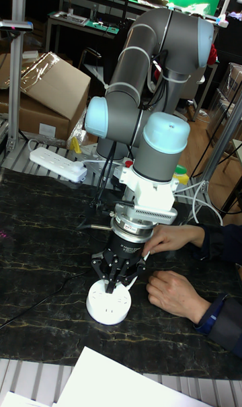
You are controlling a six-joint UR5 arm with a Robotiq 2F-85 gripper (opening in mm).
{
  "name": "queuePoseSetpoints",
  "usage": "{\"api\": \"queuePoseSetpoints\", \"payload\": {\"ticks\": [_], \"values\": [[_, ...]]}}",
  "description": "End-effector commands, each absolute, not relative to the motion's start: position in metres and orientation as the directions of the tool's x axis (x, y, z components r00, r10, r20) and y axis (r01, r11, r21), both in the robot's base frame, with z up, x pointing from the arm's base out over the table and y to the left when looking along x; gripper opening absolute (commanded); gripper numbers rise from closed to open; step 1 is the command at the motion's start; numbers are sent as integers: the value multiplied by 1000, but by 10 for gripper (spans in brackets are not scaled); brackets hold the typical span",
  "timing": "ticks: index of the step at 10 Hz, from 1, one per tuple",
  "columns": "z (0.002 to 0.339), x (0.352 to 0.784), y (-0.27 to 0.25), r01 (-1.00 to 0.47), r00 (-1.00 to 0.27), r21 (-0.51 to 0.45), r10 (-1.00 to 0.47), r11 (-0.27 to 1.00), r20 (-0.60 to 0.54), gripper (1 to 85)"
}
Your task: Plug in the power cord of the desk lamp, turn on the socket, and light up the desk lamp
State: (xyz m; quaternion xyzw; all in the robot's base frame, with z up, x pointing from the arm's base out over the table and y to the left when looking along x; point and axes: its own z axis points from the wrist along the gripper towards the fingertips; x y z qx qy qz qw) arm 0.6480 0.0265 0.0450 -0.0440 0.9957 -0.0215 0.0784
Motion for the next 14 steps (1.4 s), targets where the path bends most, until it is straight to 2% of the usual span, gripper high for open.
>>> {"api": "queuePoseSetpoints", "payload": {"ticks": [1,14], "values": [[43,652,34,-66,-984,-15,-67,998,-168,10],[32,657,39,-57,-977,11,-53,998,-206,10]]}}
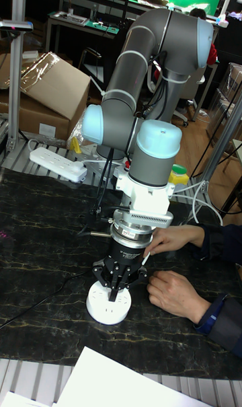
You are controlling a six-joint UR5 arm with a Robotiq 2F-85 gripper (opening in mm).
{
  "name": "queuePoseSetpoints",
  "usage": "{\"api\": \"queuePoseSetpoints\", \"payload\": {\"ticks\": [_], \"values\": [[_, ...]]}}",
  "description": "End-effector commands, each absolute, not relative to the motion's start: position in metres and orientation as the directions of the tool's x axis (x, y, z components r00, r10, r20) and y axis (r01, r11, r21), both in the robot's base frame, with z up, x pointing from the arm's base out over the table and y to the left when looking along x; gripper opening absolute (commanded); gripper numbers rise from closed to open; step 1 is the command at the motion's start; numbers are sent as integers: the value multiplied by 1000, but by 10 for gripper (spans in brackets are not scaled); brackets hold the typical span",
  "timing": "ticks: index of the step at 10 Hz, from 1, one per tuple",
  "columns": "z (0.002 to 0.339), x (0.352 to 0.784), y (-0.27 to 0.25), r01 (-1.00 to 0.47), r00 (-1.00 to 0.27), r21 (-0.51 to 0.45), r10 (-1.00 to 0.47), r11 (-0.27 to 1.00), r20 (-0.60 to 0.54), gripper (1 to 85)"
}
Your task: Plug in the power cord of the desk lamp, turn on the socket, and light up the desk lamp
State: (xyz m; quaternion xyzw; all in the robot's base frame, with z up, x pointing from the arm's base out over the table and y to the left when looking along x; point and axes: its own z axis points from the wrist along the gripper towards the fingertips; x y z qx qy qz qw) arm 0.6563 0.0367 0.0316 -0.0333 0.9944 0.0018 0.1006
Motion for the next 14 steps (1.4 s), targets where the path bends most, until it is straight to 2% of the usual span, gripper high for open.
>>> {"api": "queuePoseSetpoints", "payload": {"ticks": [1,5,9,14], "values": [[31,658,40,-55,-977,12,-51,998,-207,10],[21,659,37,-64,-972,26,-56,998,-226,10],[39,643,31,-79,-977,40,-69,996,-204,10],[31,653,29,-77,-972,23,-70,997,-226,10]]}}
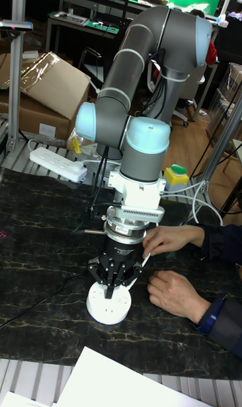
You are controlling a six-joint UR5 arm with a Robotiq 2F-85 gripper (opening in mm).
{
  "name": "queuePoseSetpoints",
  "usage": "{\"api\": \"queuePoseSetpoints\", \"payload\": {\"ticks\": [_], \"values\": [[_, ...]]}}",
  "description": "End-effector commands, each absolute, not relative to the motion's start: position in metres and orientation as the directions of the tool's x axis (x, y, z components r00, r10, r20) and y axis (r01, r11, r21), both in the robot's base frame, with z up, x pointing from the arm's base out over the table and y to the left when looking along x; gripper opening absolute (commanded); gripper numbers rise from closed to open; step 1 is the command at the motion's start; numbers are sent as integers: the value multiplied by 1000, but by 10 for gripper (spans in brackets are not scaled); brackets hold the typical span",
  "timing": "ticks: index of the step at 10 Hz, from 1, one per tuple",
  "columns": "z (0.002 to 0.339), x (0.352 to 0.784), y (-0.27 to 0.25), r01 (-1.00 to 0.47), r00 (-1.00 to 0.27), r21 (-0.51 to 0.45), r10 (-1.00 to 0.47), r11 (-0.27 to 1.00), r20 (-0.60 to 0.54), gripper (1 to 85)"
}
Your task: Plug in the power cord of the desk lamp, turn on the socket, and light up the desk lamp
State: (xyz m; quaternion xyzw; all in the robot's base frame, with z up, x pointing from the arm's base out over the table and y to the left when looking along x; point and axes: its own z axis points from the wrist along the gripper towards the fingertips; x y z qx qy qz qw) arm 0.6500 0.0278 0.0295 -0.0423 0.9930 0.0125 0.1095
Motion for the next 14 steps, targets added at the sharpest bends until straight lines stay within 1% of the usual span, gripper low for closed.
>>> {"api": "queuePoseSetpoints", "payload": {"ticks": [1,4,5,8,11,14], "values": [[33,654,31,-73,-972,23,-66,997,-225,10],[39,659,35,-67,-972,-7,-67,998,-224,10],[40,665,28,-89,-965,-49,-98,995,-243,10],[31,664,36,-59,-967,-12,-61,998,-248,10],[31,659,43,-39,-969,-10,-40,999,-244,10],[26,659,33,-61,-964,-23,-65,998,-257,10]]}}
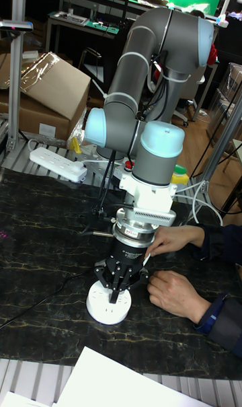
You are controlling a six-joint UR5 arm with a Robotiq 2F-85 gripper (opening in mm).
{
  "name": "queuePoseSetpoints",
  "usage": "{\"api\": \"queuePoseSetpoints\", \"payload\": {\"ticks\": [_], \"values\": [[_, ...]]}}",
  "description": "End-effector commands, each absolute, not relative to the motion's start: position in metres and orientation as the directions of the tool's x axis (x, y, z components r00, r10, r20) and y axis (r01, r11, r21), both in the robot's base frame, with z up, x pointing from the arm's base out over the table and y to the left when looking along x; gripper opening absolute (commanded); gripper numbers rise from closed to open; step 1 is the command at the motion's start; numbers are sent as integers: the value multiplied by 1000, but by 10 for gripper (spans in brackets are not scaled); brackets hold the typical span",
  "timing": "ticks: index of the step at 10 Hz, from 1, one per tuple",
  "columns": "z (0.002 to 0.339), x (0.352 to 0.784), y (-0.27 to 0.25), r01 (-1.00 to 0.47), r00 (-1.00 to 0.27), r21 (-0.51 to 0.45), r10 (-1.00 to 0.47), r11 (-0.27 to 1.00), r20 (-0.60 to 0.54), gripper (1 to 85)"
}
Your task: Plug in the power cord of the desk lamp, turn on the socket, and light up the desk lamp
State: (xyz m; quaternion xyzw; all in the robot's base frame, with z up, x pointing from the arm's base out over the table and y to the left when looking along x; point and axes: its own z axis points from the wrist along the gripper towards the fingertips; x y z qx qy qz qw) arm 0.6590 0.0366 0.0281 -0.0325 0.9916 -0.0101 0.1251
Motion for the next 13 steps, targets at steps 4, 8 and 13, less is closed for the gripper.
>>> {"api": "queuePoseSetpoints", "payload": {"ticks": [4,8,13], "values": [[26,661,34,-62,-958,-35,-69,997,-279,10],[34,658,28,-66,-951,-49,-78,997,-300,10],[43,640,39,-47,-969,-130,-77,990,-234,10]]}}
